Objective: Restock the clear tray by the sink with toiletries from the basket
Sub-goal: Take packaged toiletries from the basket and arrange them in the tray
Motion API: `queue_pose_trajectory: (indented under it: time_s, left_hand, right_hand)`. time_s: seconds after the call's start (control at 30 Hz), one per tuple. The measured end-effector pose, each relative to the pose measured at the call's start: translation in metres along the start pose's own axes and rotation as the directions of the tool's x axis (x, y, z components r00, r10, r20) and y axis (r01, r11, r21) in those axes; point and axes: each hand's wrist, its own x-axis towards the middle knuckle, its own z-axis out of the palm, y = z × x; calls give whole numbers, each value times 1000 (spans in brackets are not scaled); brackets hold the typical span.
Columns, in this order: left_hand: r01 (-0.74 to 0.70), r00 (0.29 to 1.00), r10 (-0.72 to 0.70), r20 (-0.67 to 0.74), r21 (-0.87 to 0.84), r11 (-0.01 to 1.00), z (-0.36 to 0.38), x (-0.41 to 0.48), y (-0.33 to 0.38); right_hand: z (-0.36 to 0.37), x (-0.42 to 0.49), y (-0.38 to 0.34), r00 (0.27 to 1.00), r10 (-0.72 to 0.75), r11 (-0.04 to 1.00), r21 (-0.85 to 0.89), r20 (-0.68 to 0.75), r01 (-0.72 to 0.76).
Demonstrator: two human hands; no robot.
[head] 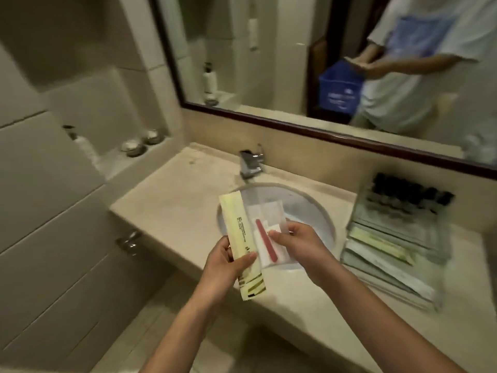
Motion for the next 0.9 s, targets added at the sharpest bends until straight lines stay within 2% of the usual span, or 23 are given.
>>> queue_pose_trajectory:
  time_s: [0.2, 0.4, 0.5, 0.6, 0.77, 0.9]
  left_hand:
    - [44, 962, -99, 256, 212, 976, 107, 43, -15]
    - [31, 843, -230, 486, 384, 923, 184, 83, -40]
    - [1, 783, -300, 546, 481, 877, 205, 107, -54]
    - [-47, 710, -364, 603, 557, 829, 212, 142, -63]
    - [-106, 701, -414, 581, 659, 745, 213, 203, -72]
    - [-125, 675, -451, 584, 693, 710, 228, 231, -81]
  right_hand:
    - [-100, -16, 41, 942, 120, 989, 119, -313, -87]
    - [-162, -27, 74, 814, 266, 955, 255, -517, -150]
    - [-178, -22, 90, 735, 376, 914, 355, -564, -195]
    - [-194, -10, 105, 625, 502, 847, 485, -598, -216]
    - [-218, 11, 123, 428, 651, 728, 675, -627, -119]
    - [-231, 23, 136, 414, 697, 650, 760, -585, -21]
